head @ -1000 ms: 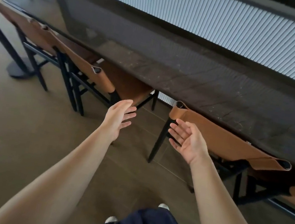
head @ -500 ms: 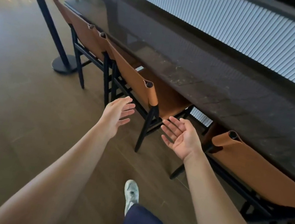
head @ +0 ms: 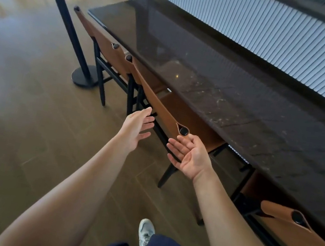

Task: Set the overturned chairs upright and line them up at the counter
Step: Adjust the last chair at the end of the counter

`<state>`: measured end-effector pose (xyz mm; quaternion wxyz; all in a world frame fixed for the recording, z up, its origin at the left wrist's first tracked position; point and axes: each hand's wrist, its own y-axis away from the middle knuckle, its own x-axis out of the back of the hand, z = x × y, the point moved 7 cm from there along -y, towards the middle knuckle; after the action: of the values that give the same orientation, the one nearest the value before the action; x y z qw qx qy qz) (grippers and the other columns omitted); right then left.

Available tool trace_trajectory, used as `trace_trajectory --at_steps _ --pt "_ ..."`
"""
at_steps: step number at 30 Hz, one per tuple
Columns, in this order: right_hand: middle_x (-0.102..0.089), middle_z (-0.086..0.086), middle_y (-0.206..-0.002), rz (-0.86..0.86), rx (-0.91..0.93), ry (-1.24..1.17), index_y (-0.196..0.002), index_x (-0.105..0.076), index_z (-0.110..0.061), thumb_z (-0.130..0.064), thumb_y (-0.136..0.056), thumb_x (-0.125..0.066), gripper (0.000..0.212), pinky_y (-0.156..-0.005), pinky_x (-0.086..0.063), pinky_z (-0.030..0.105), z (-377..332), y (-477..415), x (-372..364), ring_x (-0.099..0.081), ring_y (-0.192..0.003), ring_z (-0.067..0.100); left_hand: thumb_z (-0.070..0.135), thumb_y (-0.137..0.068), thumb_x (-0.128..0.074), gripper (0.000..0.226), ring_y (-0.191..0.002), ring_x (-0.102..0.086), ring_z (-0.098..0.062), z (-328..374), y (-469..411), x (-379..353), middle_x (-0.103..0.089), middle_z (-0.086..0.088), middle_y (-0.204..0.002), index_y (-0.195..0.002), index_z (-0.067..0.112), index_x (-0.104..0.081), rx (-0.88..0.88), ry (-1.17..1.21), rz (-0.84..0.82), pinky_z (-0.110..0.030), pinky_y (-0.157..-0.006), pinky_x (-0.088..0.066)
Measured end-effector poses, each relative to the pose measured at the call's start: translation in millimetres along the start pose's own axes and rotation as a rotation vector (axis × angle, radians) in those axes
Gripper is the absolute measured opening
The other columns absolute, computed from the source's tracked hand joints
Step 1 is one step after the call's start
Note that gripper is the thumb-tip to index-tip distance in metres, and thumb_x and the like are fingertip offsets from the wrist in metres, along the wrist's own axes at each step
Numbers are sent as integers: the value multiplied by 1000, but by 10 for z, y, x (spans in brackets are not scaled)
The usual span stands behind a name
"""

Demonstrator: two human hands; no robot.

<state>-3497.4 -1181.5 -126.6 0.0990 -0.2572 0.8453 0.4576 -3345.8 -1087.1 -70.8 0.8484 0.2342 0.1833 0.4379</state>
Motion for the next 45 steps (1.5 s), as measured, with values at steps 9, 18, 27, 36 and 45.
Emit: trace_trajectory --at_steps 9,18,27,36,45 --pt "-75 13 -104 66 -89 -49 -127 -57 -12 -39 -97 -52 41 -85 -52 44 13 -463 -348 -70 -103 29 36 -97 -56 46 -117 -58 -21 223 -695 21 -60 -6 -129 -136 12 -50 71 -13 -19 -45 -103 -46" --pt "-67 21 -119 206 -33 -467 -146 -34 -7 -33 -99 -51 56 -79 -54 45 -26 -958 -780 -70 -98 31 33 -95 -60 53 -118 -58 -26 461 -1716 20 -52 -12 -137 -141 12 -43 174 -120 -182 -43 -98 -51" --pt "-64 22 -125 432 80 -794 -122 -55 2 -29 -102 -46 38 -70 -52 38 -25 -1216 -810 -66 -97 31 24 -93 -63 44 -96 -64 -29 533 -2397 -17 -57 -17 -117 -133 14 -46 364 -220 -214 -43 -70 -56" --pt "-58 26 -125 593 235 -997 -130 -48 0 10 -94 -41 38 -59 -55 48 -81 -1322 -661 -62 -100 40 20 -97 -56 35 -112 -58 -41 593 -2691 -52 -51 -22 -124 -131 18 -44 480 -79 -194 -55 -78 -56" --pt "-57 27 -108 696 328 -961 -94 -50 0 15 -91 -41 18 -59 -56 49 -148 -995 -101 -63 -90 44 0 -99 -43 41 -122 -50 -43 310 -2328 -442 -43 -26 -138 -140 5 -38 540 -13 -238 -58 -91 -50"
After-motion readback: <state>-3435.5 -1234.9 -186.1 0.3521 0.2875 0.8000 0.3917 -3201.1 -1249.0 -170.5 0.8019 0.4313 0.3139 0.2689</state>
